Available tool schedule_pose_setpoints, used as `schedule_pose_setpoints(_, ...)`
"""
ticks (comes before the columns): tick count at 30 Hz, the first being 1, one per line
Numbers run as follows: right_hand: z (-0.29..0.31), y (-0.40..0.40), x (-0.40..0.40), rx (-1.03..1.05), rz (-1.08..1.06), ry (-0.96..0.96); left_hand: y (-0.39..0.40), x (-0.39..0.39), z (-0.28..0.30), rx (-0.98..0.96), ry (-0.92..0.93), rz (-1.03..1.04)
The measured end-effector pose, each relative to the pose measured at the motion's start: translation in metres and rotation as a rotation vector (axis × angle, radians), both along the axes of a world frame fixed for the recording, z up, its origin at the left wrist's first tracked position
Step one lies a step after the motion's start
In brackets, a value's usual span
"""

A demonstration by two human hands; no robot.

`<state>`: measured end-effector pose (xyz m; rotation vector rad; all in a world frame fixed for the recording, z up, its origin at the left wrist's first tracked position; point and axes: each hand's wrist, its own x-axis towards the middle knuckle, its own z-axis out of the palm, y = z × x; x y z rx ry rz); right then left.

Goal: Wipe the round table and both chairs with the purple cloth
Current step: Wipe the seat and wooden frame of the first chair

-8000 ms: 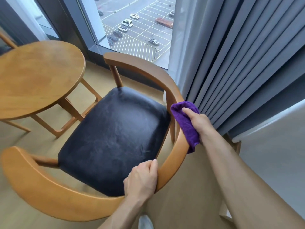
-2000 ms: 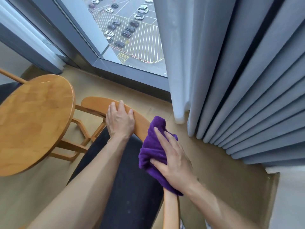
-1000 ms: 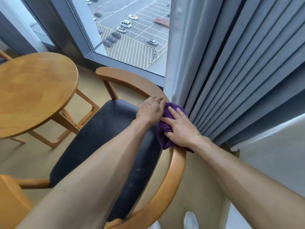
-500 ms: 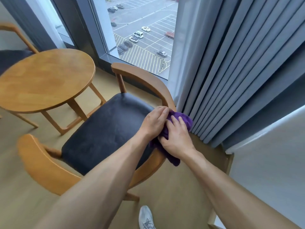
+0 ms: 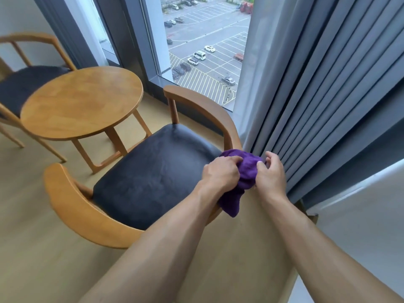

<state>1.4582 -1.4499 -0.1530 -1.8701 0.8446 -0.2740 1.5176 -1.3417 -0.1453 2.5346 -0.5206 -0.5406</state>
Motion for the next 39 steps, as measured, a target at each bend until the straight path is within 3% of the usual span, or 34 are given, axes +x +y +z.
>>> schedule_pose_setpoints(4, -0.011, -0.002, 0.001, 0.307, -0.061, 0.023, -0.041, 0.014, 0.003, 0.147, 0.157, 0.14)
schedule_pose_setpoints(7, -0.016, 0.006, 0.003, 0.368, -0.103, -0.041, -0.043, 0.023, -0.011, 0.168, 0.162, 0.135)
schedule_pose_setpoints(17, -0.016, 0.064, 0.025, 0.316, -0.147, -0.125, 0.027, 0.02, -0.034, -0.374, 0.255, -0.001)
schedule_pose_setpoints(25, -0.029, 0.077, 0.011, 0.645, -0.273, -0.167, 0.095, -0.009, -0.049, -0.341, 0.508, 0.012)
schedule_pose_setpoints(32, -0.043, 0.073, 0.001, 0.784, -0.266, -0.377, 0.044, 0.02, -0.057, -0.635, 0.649, 0.016)
schedule_pose_setpoints(36, -0.039, 0.069, -0.004, 0.813, -0.239, -0.332, 0.1, -0.001, -0.088, -0.49, 0.848, 0.01)
schedule_pose_setpoints(39, -0.039, 0.071, -0.002, 0.764, -0.226, -0.288, 0.125, -0.014, -0.083, -0.435, 0.82, 0.052)
